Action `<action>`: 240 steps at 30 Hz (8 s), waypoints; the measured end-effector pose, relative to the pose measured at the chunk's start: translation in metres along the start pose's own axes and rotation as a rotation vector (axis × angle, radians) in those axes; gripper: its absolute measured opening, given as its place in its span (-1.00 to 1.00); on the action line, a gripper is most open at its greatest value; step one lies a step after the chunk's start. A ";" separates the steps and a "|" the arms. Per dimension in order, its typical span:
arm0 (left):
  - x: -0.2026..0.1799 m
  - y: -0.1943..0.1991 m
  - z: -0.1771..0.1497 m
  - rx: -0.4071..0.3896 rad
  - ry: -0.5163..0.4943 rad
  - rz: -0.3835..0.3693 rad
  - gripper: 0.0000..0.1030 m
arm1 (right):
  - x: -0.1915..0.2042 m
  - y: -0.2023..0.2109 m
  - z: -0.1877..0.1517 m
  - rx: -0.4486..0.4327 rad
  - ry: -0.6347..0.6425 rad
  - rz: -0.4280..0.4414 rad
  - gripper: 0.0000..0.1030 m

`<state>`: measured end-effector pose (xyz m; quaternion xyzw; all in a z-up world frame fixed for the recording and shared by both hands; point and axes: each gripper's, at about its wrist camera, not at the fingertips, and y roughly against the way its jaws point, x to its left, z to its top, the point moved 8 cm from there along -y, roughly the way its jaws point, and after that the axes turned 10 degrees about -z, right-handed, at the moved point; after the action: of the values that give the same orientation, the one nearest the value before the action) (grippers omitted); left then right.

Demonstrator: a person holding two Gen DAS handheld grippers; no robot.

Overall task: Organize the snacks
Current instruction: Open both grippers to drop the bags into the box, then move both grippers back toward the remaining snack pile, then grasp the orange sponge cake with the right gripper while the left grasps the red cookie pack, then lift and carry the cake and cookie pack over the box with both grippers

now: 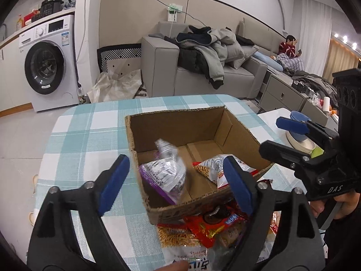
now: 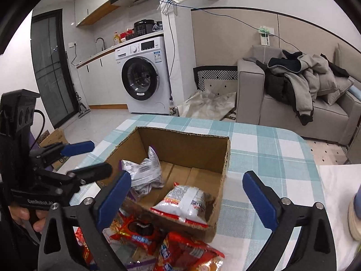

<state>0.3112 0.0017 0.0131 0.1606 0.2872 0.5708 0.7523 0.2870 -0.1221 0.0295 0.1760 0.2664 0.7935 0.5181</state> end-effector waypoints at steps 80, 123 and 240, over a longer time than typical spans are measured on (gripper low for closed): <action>0.033 0.045 -0.210 0.275 0.148 0.163 0.98 | -0.031 -0.010 -0.181 0.309 -0.059 -0.182 0.97; 0.020 0.049 -0.212 0.317 0.151 0.037 0.61 | -0.074 0.030 -0.160 0.146 -0.103 -0.263 -0.30; 0.022 -0.026 -0.002 0.100 0.043 0.059 -0.15 | 0.022 -0.028 -0.014 0.049 0.100 -0.025 -0.29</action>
<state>0.3339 0.0144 -0.0088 0.1941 0.3267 0.5808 0.7199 0.2908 -0.0959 0.0010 0.1456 0.3135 0.7880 0.5095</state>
